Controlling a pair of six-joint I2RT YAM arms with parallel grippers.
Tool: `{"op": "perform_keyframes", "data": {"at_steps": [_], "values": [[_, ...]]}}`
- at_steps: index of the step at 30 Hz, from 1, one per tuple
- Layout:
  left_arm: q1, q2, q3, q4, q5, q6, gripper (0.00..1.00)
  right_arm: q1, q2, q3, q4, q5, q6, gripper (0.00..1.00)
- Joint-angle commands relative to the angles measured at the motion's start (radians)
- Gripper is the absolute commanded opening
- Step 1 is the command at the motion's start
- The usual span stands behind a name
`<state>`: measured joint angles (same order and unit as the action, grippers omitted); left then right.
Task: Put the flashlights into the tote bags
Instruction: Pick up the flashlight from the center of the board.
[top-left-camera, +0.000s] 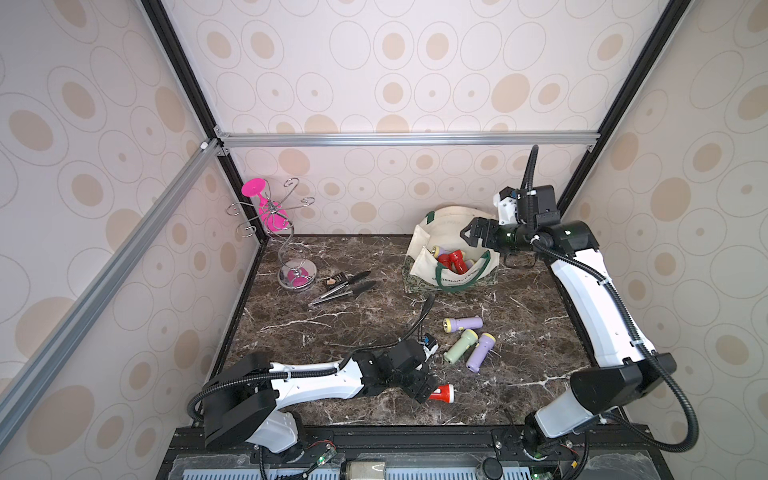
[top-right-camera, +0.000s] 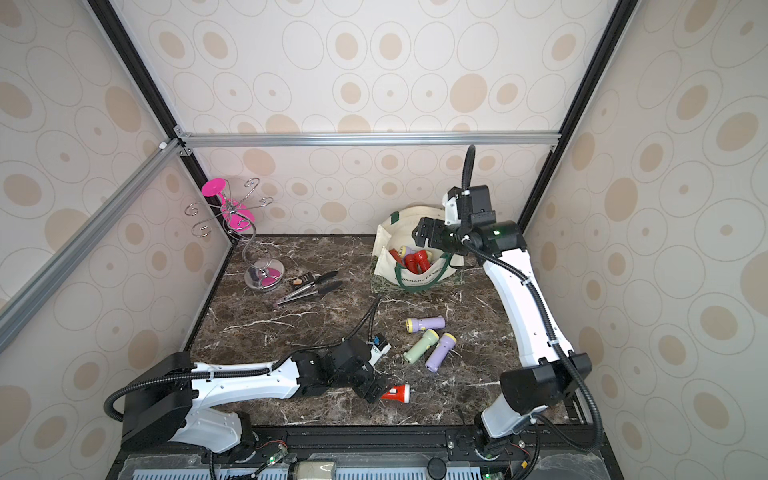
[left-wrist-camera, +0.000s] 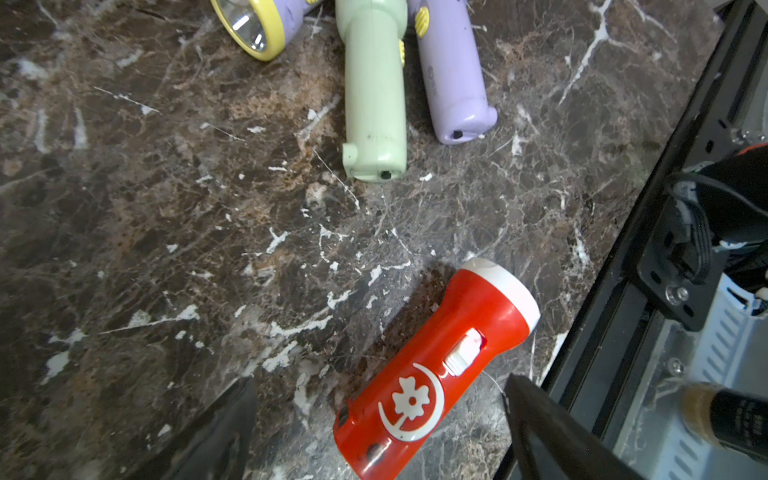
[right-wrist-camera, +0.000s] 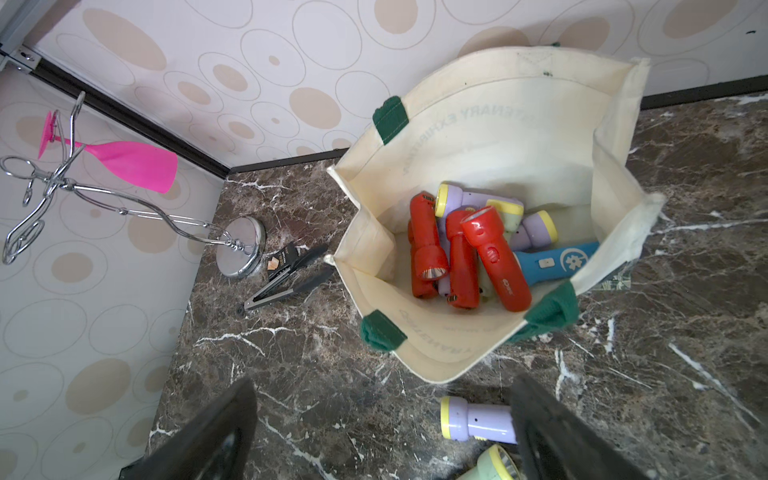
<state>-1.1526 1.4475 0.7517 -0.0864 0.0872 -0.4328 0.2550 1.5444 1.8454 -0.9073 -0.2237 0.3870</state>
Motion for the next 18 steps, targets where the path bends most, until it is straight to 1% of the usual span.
{"op": "perform_keyframes", "data": {"at_steps": [1,5,8,14,18], "values": [[-0.029,0.033,0.016,-0.016,0.032,0.019,0.94,0.009,-0.085,-0.095,-0.007,-0.023,-0.008,0.97],[-0.048,0.077,0.040,-0.045,0.037,0.046,0.97,0.008,-0.169,-0.213,-0.010,-0.040,0.001,0.97],[-0.057,0.110,0.057,-0.058,0.024,0.060,0.97,0.008,-0.222,-0.288,-0.019,-0.045,-0.002,0.97],[-0.057,0.150,0.072,-0.042,-0.005,0.053,0.90,0.010,-0.302,-0.456,-0.020,-0.028,-0.020,0.96],[-0.068,0.175,0.075,-0.034,-0.004,0.054,0.85,0.010,-0.328,-0.513,-0.022,-0.029,-0.019,0.96]]}}
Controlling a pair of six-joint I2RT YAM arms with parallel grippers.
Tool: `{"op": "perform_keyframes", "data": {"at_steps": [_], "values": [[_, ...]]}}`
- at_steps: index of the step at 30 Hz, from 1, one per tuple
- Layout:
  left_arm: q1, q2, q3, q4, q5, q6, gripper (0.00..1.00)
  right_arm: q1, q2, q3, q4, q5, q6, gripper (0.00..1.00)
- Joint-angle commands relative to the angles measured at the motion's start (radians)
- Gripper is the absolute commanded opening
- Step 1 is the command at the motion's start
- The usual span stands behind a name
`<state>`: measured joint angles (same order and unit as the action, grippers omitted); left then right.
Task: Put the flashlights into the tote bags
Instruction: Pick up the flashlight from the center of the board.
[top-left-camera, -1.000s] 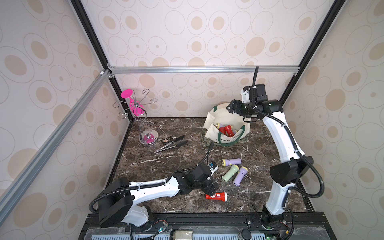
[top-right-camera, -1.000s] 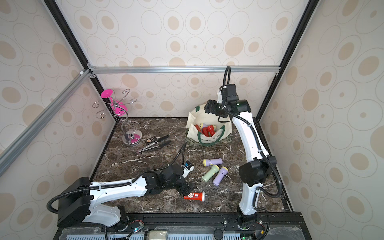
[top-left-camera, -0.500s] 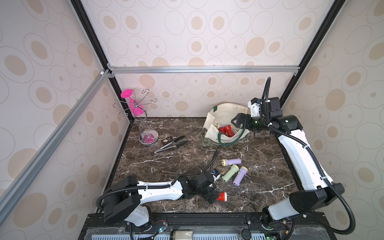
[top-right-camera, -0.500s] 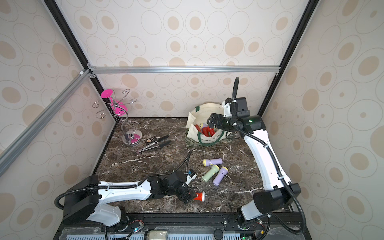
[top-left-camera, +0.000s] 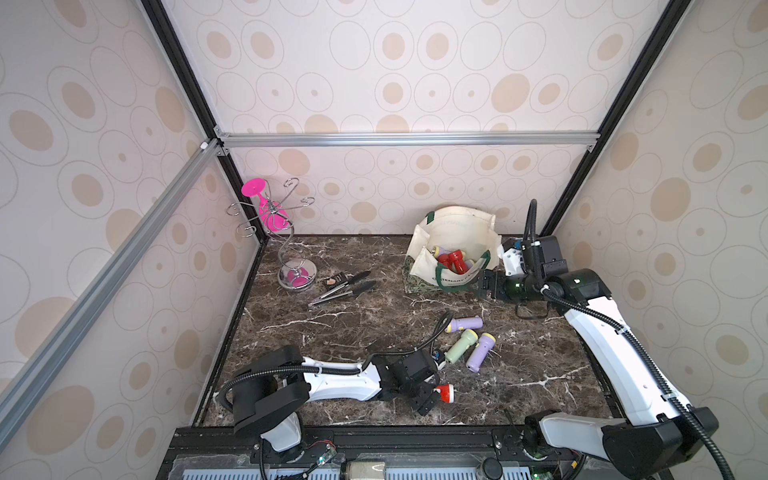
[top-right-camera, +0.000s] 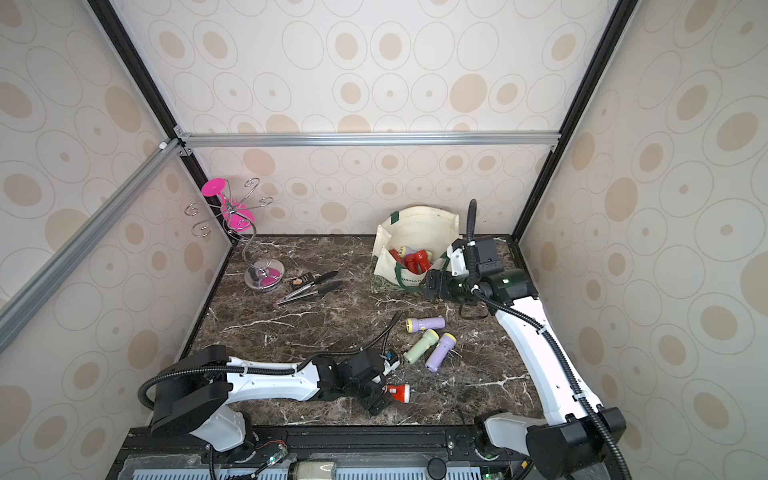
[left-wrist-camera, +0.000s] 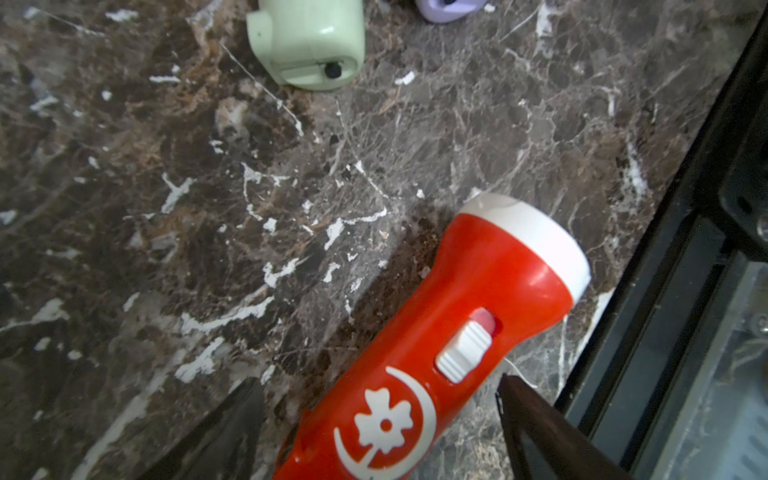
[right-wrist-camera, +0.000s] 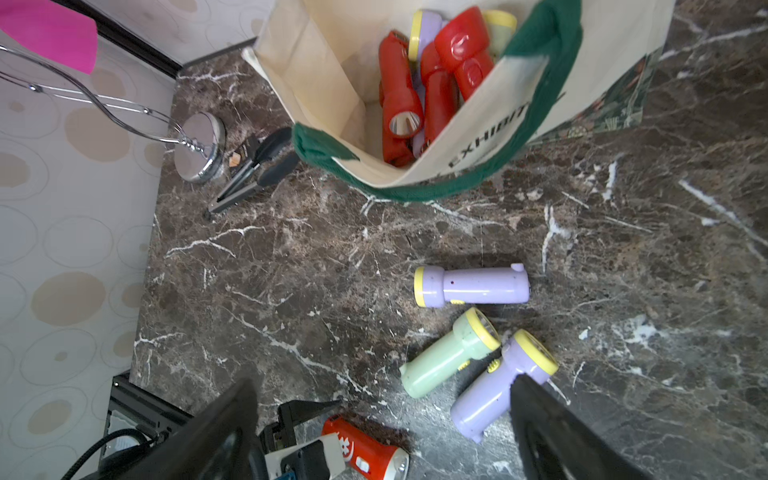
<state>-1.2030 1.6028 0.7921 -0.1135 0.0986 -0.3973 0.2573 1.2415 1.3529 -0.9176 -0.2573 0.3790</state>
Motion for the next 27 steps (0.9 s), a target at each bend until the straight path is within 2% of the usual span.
{"op": "perform_keyframes", "data": {"at_steps": [1,6,18,22,24,27], "values": [[-0.020,0.026,0.036,-0.006,-0.016,0.018,0.84,0.007,-0.028,-0.026,-0.012,0.004,-0.012,0.96],[-0.026,0.050,0.036,-0.008,-0.005,0.023,0.77,0.007,-0.029,-0.048,-0.010,-0.001,-0.009,0.96],[-0.032,0.046,0.009,0.025,-0.018,-0.001,0.42,0.008,-0.027,-0.087,0.013,-0.020,0.009,0.94],[-0.032,0.029,0.000,0.047,-0.030,-0.020,0.34,0.008,-0.028,-0.087,0.011,-0.026,0.008,0.93],[-0.031,0.015,-0.009,0.056,-0.059,-0.034,0.30,0.010,-0.030,-0.090,0.012,-0.028,-0.006,0.91],[-0.032,-0.006,-0.015,0.043,-0.153,-0.062,0.19,0.014,-0.039,-0.112,0.007,-0.016,-0.022,0.90]]}}
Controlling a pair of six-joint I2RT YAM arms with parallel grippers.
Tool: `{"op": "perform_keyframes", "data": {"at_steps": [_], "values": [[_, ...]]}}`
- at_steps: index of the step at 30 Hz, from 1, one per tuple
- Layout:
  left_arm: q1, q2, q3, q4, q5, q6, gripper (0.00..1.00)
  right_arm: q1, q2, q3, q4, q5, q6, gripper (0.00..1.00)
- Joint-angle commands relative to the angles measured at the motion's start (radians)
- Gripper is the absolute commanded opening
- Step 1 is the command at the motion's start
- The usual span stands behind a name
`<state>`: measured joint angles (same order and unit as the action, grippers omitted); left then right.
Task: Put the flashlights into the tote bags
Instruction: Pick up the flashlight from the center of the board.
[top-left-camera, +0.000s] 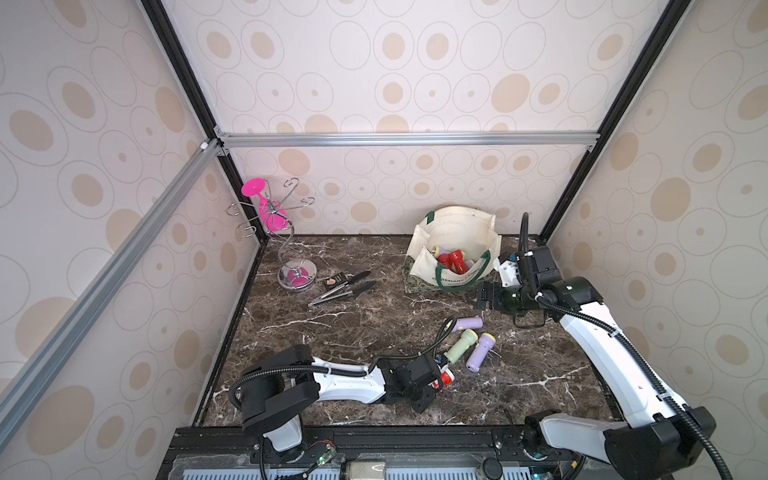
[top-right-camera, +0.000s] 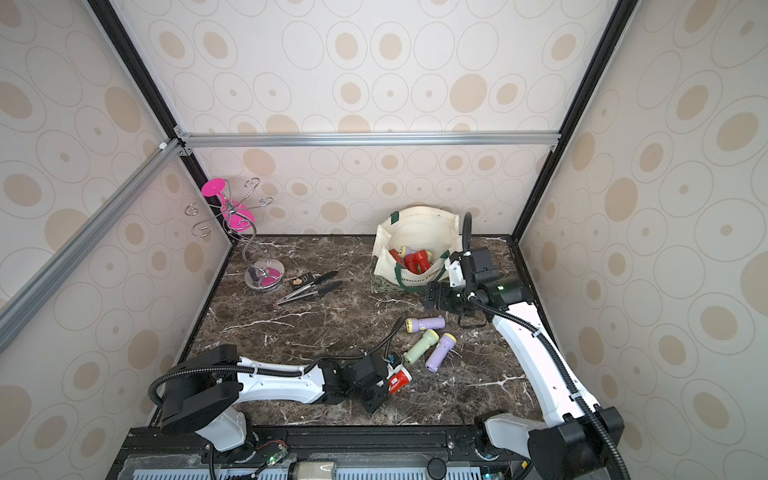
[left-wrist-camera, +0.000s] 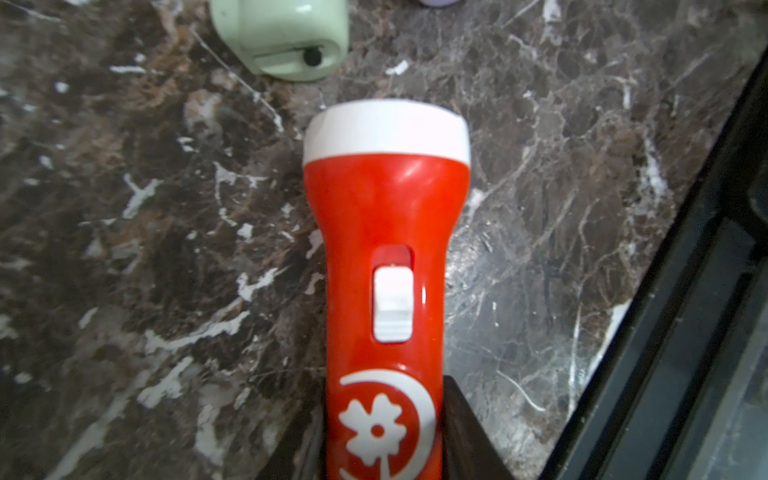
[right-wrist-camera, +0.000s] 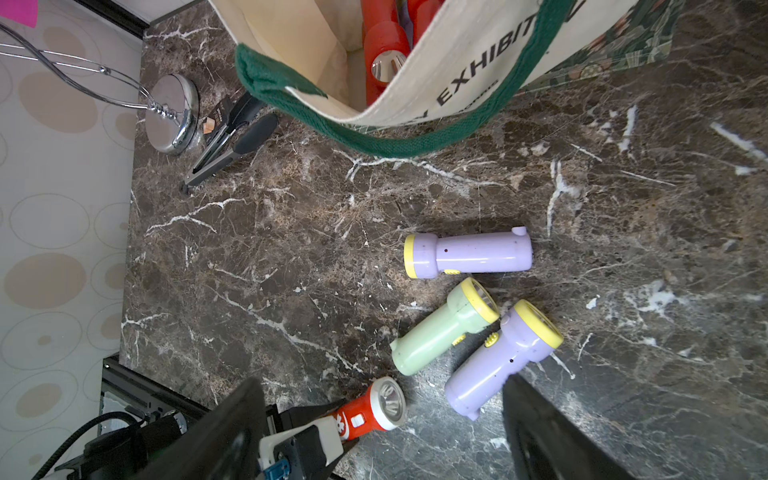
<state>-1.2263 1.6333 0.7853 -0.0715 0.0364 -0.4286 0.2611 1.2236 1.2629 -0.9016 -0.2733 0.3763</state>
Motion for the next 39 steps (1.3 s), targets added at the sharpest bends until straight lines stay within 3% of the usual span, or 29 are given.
{"op": "perform_keyframes", "data": {"at_steps": [1,11,18,24,30,39], "values": [[-0.008,-0.046,-0.013,0.006,-0.111,-0.040,0.18,0.012,-0.027,-0.033,-0.009,-0.005,-0.019,0.90],[-0.004,-0.192,-0.076,0.123,-0.195,-0.187,0.04,0.040,-0.034,-0.050,0.031,-0.087,-0.020,0.89],[0.010,-0.362,-0.145,0.261,-0.254,-0.299,0.03,0.064,-0.022,-0.099,0.150,-0.256,0.006,0.89],[0.025,-0.448,-0.126,0.270,-0.287,-0.295,0.03,0.102,0.034,-0.167,0.311,-0.466,0.085,0.90],[0.037,-0.489,-0.117,0.284,-0.282,-0.292,0.03,0.174,0.067,-0.171,0.389,-0.520,0.121,0.88],[0.050,-0.500,-0.119,0.332,-0.275,-0.297,0.03,0.229,0.093,-0.162,0.407,-0.537,0.122,0.79]]}}
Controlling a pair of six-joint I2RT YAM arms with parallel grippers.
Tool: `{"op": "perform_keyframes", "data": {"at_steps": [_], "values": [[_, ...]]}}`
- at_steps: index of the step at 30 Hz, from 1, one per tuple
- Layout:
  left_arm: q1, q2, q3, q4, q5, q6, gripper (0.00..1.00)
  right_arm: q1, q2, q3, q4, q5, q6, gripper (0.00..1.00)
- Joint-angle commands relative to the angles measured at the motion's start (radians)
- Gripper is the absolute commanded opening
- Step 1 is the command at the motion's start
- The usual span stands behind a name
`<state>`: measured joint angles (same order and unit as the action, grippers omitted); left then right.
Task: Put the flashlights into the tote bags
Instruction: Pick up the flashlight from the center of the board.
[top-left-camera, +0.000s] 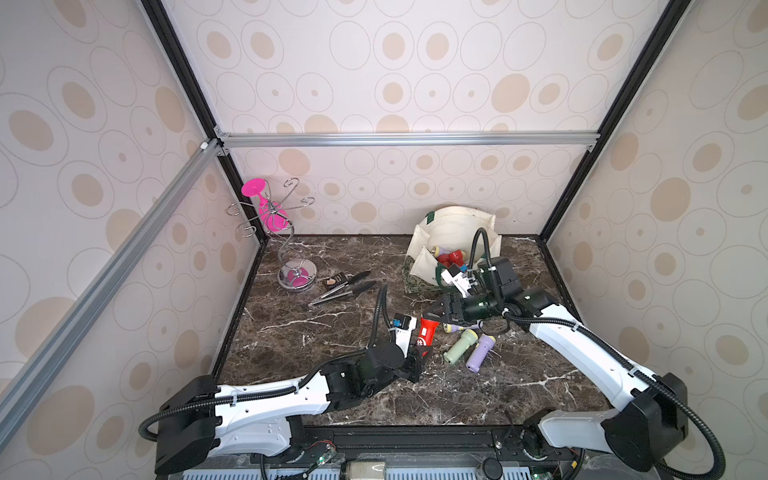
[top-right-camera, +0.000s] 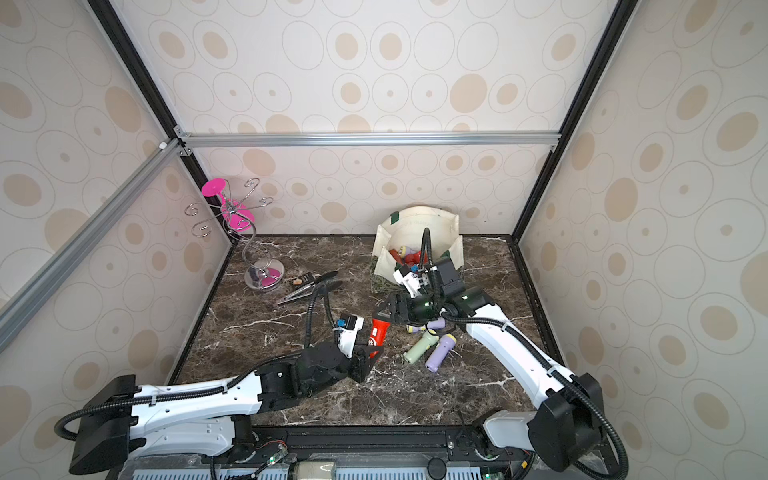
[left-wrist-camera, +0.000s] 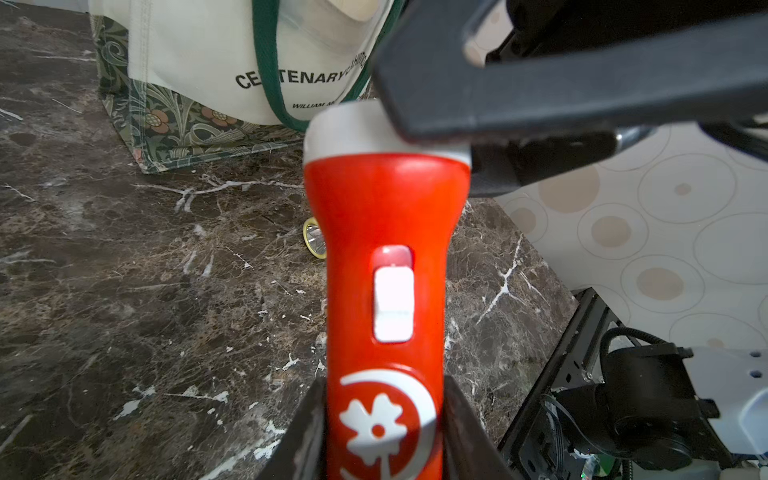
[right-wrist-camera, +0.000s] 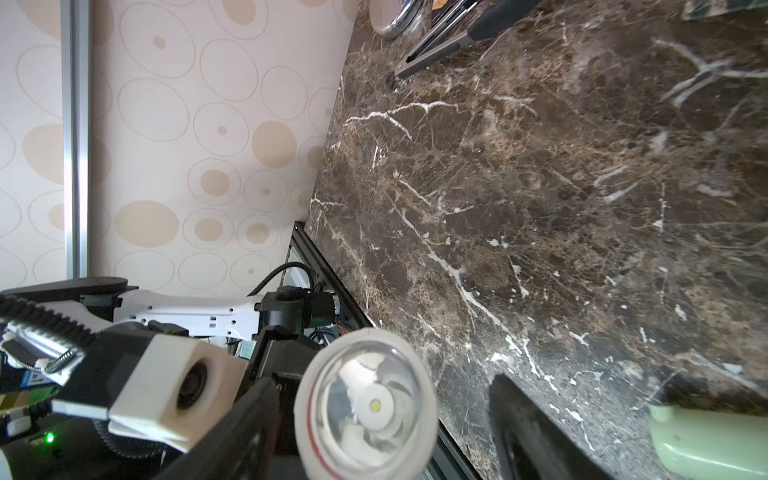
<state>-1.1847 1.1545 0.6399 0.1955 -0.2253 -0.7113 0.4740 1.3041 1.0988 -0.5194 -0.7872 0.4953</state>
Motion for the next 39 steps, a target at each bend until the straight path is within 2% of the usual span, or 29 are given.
{"op": "perform_keyframes", "data": {"at_steps": [1,5,11,19,22,26,28,30,33,39], "values": [[0.009,-0.021,0.026,0.071,-0.013,-0.014,0.03,0.021,0.012,0.003,0.025,-0.022,0.003,0.77],[0.013,-0.015,0.033,0.073,-0.009,-0.011,0.03,0.026,0.015,0.004,0.019,-0.018,-0.001,0.68],[0.019,-0.013,0.033,0.067,-0.003,-0.010,0.03,0.029,0.018,0.011,0.013,-0.012,-0.005,0.45],[0.021,-0.012,0.031,0.069,-0.003,-0.013,0.05,0.029,0.027,0.044,-0.035,-0.001,-0.044,0.20],[0.022,-0.010,0.030,0.066,-0.006,-0.010,0.17,0.029,0.029,0.057,-0.048,0.006,-0.056,0.13],[0.022,-0.010,0.030,0.059,-0.015,-0.003,0.55,0.029,0.034,0.095,-0.088,0.031,-0.092,0.00],[0.023,-0.012,0.028,0.056,-0.023,-0.005,0.71,0.029,0.041,0.122,-0.121,0.047,-0.120,0.00],[0.023,-0.012,0.025,0.052,-0.030,-0.005,0.83,0.029,0.050,0.162,-0.156,0.079,-0.150,0.00],[0.022,-0.013,0.020,0.049,-0.034,-0.007,0.93,0.021,0.058,0.202,-0.173,0.131,-0.168,0.00],[0.022,-0.010,0.010,0.045,-0.032,-0.013,1.00,-0.026,0.103,0.309,-0.185,0.201,-0.171,0.00]]}}
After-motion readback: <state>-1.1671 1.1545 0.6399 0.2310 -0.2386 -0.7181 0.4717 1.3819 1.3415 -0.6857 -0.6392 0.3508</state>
